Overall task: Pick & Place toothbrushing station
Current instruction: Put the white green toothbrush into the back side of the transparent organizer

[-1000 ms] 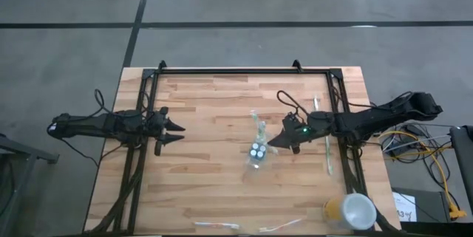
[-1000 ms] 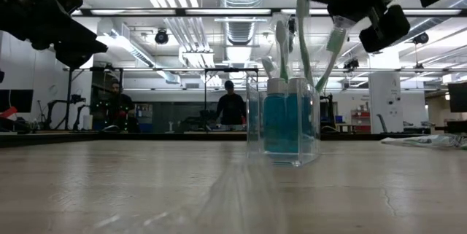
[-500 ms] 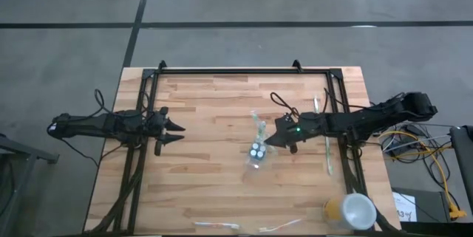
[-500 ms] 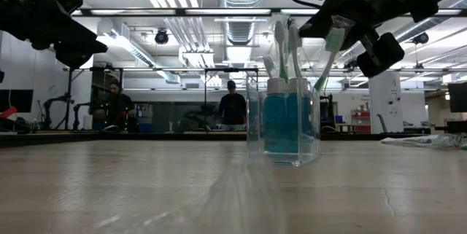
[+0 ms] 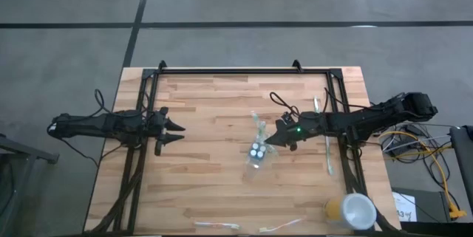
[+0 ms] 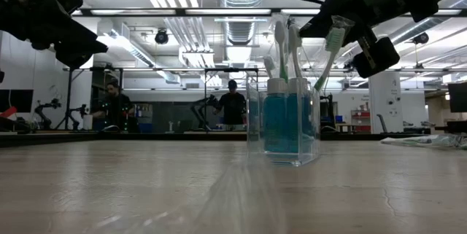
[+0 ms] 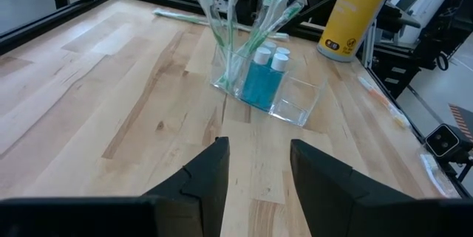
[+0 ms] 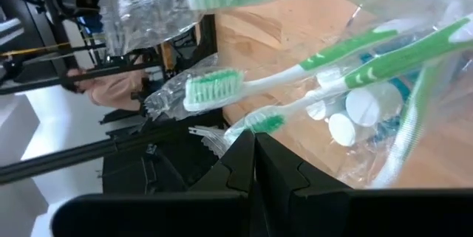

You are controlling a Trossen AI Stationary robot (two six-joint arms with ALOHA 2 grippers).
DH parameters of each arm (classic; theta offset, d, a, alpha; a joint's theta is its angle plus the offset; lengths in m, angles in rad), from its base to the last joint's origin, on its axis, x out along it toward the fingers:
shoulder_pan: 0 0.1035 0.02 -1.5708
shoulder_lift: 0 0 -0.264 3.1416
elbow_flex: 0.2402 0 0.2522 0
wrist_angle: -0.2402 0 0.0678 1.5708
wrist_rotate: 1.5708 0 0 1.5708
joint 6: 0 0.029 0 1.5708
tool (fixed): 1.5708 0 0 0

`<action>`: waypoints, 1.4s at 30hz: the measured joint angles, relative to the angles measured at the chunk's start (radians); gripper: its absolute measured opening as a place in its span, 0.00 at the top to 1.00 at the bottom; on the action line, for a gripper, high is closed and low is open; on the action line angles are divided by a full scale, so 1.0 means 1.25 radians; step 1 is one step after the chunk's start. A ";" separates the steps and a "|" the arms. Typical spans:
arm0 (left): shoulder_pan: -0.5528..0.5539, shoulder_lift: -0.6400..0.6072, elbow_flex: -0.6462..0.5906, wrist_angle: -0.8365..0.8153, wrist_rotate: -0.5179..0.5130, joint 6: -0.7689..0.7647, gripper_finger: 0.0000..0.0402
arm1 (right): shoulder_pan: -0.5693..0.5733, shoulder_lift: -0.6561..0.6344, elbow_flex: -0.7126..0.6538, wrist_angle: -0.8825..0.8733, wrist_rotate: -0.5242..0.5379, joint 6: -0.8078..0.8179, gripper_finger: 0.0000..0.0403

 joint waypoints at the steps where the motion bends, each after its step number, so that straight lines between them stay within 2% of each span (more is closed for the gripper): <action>1: 0.000 0.000 0.000 0.000 0.000 0.000 0.63 | 0.000 0.000 0.000 -0.003 -0.001 0.000 0.98; 13: 0.000 0.000 0.000 0.000 0.001 0.000 0.63 | 0.000 -0.006 0.000 -0.028 -0.025 -0.001 0.98; 22: 0.000 0.000 0.000 0.000 0.004 0.000 0.63 | 0.000 -0.012 0.000 -0.040 -0.040 -0.082 0.98; 35: 0.000 0.000 0.000 0.000 0.003 0.000 0.63 | -0.001 -0.021 0.000 -0.025 0.003 -0.103 0.98; 38: 0.000 0.000 0.000 0.000 0.003 0.000 0.63 | -0.001 -0.020 0.000 -0.025 0.003 -0.100 0.94; 42: 0.000 0.000 0.000 0.000 0.003 0.000 0.63 | 0.000 -0.020 0.000 -0.027 0.003 -0.099 0.85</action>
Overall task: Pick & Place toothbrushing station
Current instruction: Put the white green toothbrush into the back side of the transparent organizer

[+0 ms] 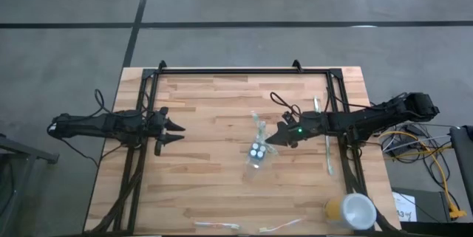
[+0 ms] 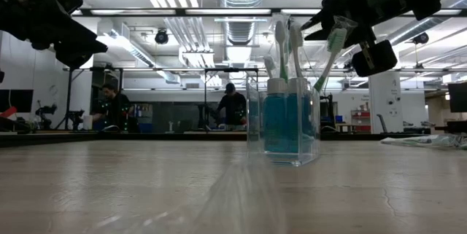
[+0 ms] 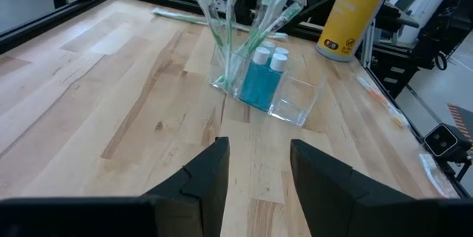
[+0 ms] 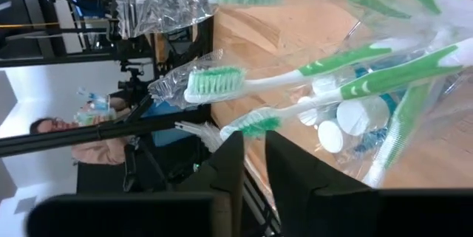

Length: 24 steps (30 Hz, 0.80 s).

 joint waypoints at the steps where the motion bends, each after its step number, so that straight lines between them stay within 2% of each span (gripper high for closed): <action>1: 0.000 0.000 0.000 0.000 0.000 0.000 0.63 | 0.000 0.000 0.000 0.000 0.000 0.000 0.82; 6: 0.000 0.000 0.000 0.000 0.000 0.000 0.63 | 0.000 0.000 0.000 0.001 0.000 0.000 0.69; 10: 0.000 0.000 0.000 0.000 -0.001 0.000 0.63 | 0.000 -0.003 0.000 0.003 0.008 -0.006 0.64; 18: 0.000 0.000 0.000 0.000 -0.003 0.000 0.63 | 0.000 -0.056 0.001 -0.008 0.096 -0.040 0.69; 24: 0.000 0.000 0.000 0.000 -0.003 0.000 0.63 | 0.001 -0.122 0.017 -0.130 0.115 -0.052 0.69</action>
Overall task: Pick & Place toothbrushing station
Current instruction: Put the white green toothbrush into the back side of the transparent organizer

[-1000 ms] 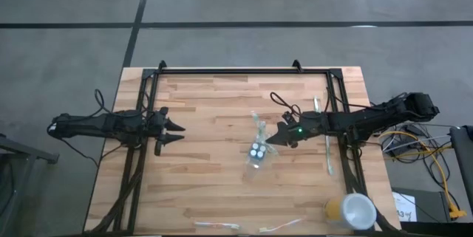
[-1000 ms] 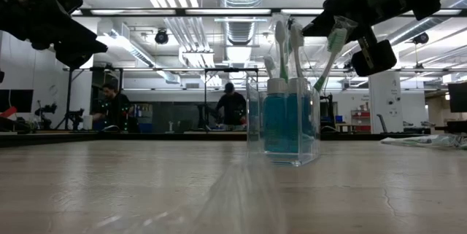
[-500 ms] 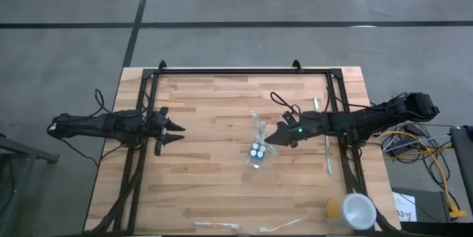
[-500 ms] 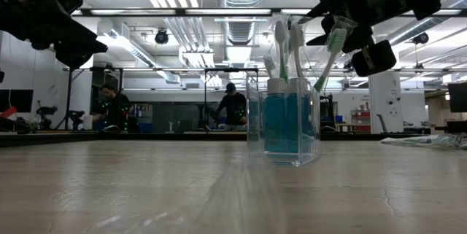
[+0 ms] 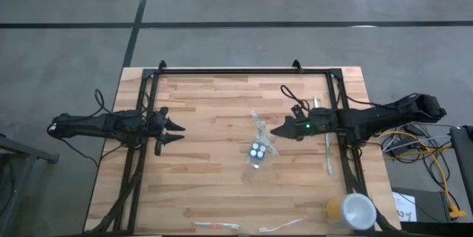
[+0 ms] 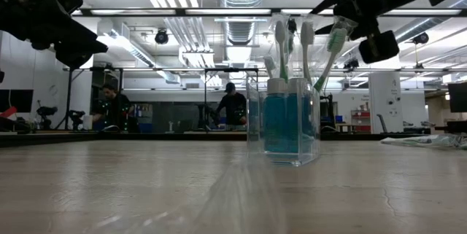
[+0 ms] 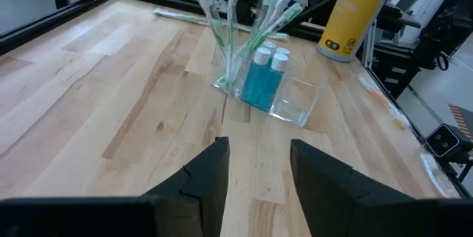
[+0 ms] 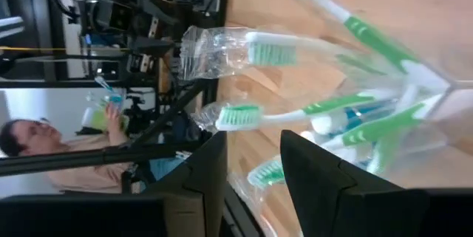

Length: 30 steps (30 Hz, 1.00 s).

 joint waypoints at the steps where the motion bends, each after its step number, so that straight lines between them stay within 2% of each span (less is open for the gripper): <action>1: 0.000 0.000 0.000 0.000 0.000 0.000 0.63 | 0.001 -0.009 0.007 -0.023 0.009 -0.006 0.69; 10: 0.000 0.000 0.000 0.000 0.001 0.000 0.63 | 0.001 -0.053 0.127 -0.304 0.077 -0.059 0.64; 14: 0.000 0.000 0.000 0.000 0.003 0.000 0.63 | 0.001 -0.041 0.197 -0.458 0.082 -0.074 0.66; 17: 0.000 0.000 0.000 0.000 0.003 0.000 0.63 | 0.001 -0.029 0.244 -0.549 0.117 -0.061 0.69; 21: 0.000 0.000 0.000 0.000 0.003 0.000 0.63 | 0.000 -0.013 0.290 -0.613 0.164 -0.020 0.72; 30: 0.000 0.000 0.000 0.000 0.003 0.000 0.63 | 0.000 0.022 0.332 -0.659 0.166 -0.023 0.72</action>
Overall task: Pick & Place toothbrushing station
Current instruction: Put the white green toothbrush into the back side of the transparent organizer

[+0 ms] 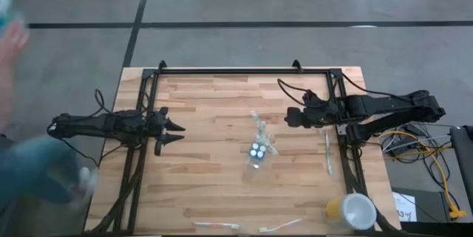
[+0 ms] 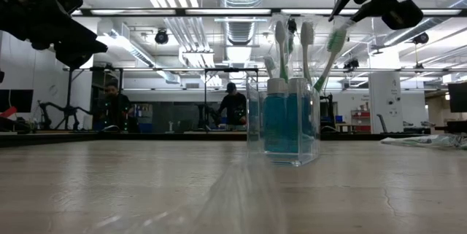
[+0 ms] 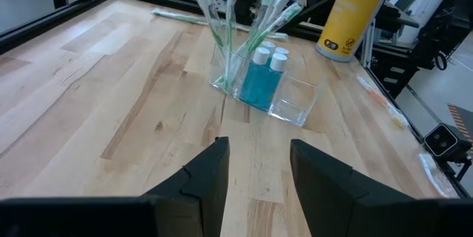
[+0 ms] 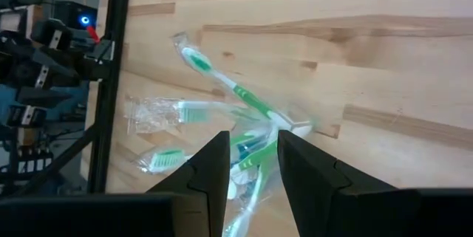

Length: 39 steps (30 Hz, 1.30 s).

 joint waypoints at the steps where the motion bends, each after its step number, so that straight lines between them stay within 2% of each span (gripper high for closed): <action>1: 0.000 0.000 0.000 0.000 0.000 0.000 0.63 | 0.000 0.003 0.002 0.000 0.001 -0.006 0.72; 10: 0.000 0.000 0.000 0.000 -0.001 0.000 0.63 | 0.000 0.015 -0.005 -0.003 0.014 -0.096 0.73; 18: 0.000 0.000 0.000 0.000 -0.003 0.000 0.63 | 0.001 0.014 -0.005 -0.102 0.006 -0.071 0.73; 31: 0.000 0.000 0.000 0.000 -0.002 0.000 0.63 | 0.001 0.015 -0.007 -0.417 -0.036 0.146 0.73; 39: 0.000 0.000 0.000 0.000 -0.002 0.000 0.63 | 0.001 0.015 -0.024 -0.481 -0.037 0.274 0.73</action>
